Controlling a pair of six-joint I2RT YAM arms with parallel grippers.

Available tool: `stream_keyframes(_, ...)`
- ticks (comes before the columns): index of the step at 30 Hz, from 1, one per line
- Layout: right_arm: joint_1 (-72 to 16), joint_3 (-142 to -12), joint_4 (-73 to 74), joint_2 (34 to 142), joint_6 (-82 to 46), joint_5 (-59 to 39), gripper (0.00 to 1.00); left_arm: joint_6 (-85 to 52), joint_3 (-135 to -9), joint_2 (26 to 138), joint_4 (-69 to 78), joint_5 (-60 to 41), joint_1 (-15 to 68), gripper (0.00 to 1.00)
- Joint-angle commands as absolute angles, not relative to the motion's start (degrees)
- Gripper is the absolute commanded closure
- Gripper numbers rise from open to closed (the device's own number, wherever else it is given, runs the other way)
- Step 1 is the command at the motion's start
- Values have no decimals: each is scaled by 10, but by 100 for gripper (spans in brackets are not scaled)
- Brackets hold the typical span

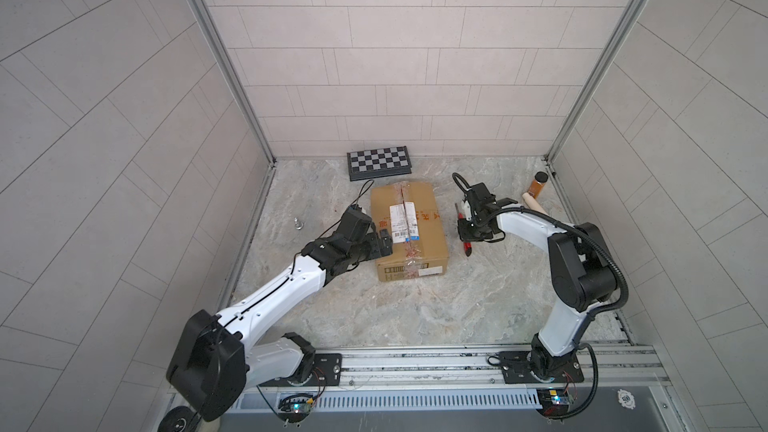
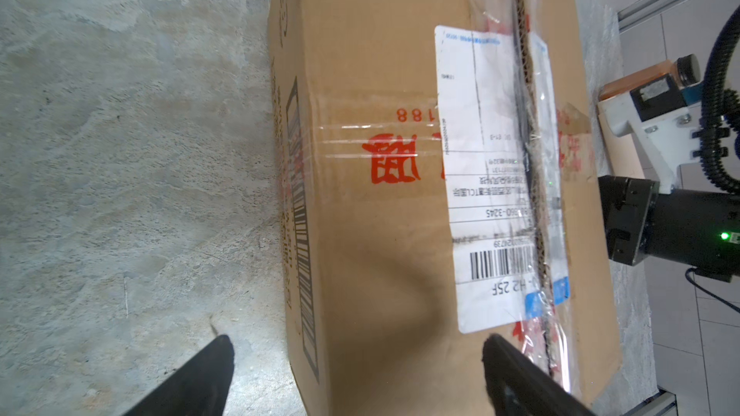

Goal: Unpack the express box

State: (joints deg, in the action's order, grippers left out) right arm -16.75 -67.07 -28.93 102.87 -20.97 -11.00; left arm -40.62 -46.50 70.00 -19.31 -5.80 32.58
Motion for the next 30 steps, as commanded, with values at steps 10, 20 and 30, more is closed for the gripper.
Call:
stream_keyframes(10, -154, -700, -307, 975, -230, -52, 46, -391, -470, 751, -181, -73, 323, 0)
stream_keyframes(20, -340, -769, -388, 822, -248, 160, 14, -400, -447, 764, -167, -72, 324, 0)
stream_keyframes(30, -473, -935, -469, 1000, -276, 219, 11, -404, -425, 760, -142, -85, 324, 0)
